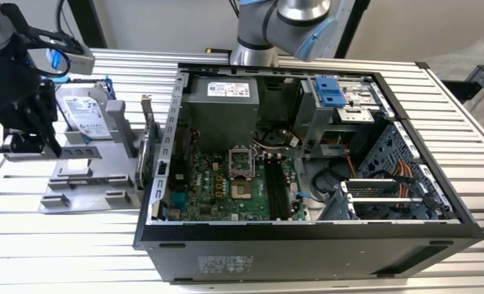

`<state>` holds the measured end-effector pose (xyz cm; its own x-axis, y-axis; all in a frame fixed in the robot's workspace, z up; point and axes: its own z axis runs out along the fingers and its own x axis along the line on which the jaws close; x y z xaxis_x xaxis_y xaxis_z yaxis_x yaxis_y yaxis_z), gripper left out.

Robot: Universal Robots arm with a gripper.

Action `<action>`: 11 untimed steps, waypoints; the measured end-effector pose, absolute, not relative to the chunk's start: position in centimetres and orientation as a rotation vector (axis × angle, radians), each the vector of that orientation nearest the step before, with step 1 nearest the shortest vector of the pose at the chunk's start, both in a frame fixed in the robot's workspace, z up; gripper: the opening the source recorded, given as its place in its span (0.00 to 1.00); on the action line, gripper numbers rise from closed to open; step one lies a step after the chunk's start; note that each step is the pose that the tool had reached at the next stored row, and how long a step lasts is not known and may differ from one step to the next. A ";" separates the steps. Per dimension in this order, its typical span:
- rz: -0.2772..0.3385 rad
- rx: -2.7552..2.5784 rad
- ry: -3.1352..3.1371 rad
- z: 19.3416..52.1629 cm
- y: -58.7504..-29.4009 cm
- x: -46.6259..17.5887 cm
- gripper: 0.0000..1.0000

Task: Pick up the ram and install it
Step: 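Pick up the ram and move it above insertion slot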

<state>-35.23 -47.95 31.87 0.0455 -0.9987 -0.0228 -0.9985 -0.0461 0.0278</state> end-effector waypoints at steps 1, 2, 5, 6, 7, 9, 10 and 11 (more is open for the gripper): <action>-0.056 2.268 -2.167 31.9 -48.0 -35.2 0.00; -0.056 2.268 -2.167 32.0 -48.0 -35.2 0.00; -0.056 2.268 -2.167 32.2 -48.0 -35.2 0.00; -0.056 2.268 -2.167 32.2 -48.0 -35.2 0.00; -0.056 2.268 -2.167 32.3 -48.0 -35.2 0.00; -0.056 2.268 -2.167 32.4 -48.0 -35.2 0.00; -0.056 2.268 -2.167 32.4 -48.0 -35.2 0.00; -0.056 2.268 -2.167 32.4 -48.0 -35.2 0.00</action>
<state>-35.24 -47.95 32.45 0.0454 -0.9987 -0.0229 -0.9986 -0.0460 0.0278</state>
